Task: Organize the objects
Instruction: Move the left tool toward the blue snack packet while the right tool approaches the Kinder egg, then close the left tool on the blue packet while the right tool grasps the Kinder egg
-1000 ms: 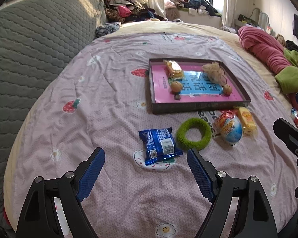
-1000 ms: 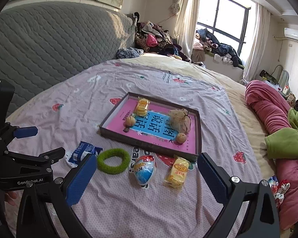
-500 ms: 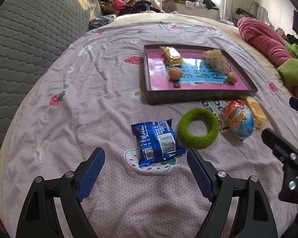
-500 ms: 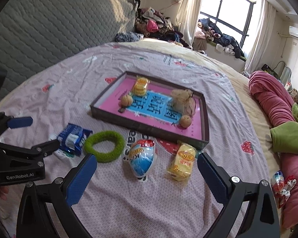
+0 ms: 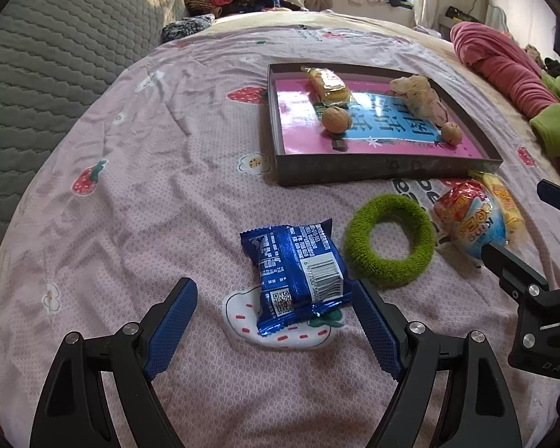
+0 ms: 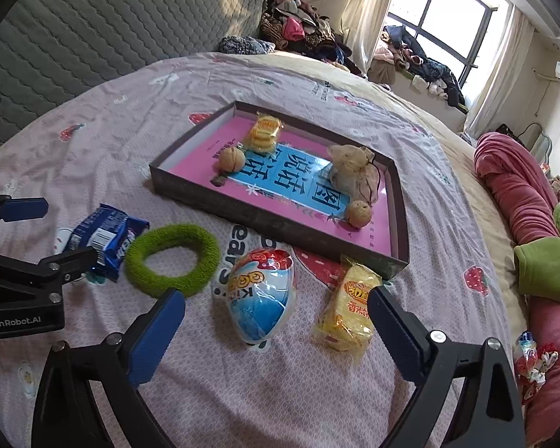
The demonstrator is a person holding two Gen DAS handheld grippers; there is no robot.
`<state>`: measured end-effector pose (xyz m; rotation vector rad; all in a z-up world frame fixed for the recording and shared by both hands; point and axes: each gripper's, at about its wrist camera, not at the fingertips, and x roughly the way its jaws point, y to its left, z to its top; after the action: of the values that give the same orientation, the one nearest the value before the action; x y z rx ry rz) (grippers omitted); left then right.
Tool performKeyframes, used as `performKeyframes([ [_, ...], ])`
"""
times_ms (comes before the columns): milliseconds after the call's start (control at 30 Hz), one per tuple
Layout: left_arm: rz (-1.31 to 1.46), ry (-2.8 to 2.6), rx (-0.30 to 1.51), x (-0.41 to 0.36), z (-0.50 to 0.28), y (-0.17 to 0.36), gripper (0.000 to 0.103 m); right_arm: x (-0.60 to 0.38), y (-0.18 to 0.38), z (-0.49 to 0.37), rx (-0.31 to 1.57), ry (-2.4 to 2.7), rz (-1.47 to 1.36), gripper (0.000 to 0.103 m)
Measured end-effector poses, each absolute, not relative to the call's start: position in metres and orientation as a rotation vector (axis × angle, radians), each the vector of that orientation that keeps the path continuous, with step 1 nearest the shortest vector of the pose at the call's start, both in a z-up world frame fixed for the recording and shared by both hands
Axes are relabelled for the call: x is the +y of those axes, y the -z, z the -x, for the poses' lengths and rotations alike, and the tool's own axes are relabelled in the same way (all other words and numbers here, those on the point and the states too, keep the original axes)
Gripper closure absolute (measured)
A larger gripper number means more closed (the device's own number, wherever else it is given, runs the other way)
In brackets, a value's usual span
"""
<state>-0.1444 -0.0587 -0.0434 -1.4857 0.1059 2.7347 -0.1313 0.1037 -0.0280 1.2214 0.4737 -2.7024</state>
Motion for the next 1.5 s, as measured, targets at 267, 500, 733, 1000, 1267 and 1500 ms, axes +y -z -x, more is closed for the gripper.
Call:
performKeyframes([
  [267,1.502,-2.730,0.075,-0.059,0.156,0.049,0.018,0.104,0.035,0.141,0.476,2.697,-1.243,0.004],
  [500,1.517,-2.716,0.071,-0.057,0.165,0.055,0.017,0.099,0.045,0.150,0.520,2.681,-1.270,0.005],
  [733,1.529,-2.707,0.028,-0.061,0.173,0.059,0.017,0.093,0.056,0.159,0.583,2.668,-1.305,0.022],
  [1000,1.565,-2.675,-0.020,-0.063,0.183,0.065,0.016,0.084,0.068,0.169,0.635,2.640,-1.334,0.028],
  [1267,1.593,-2.665,-0.050,-0.067,0.189,0.075,0.016,0.079,0.074,0.172,0.654,2.631,-1.330,0.052],
  [1500,1.576,-2.634,-0.079,-0.064,0.188,0.071,0.045,0.082,0.061,0.169,0.599,2.646,-1.276,0.052],
])
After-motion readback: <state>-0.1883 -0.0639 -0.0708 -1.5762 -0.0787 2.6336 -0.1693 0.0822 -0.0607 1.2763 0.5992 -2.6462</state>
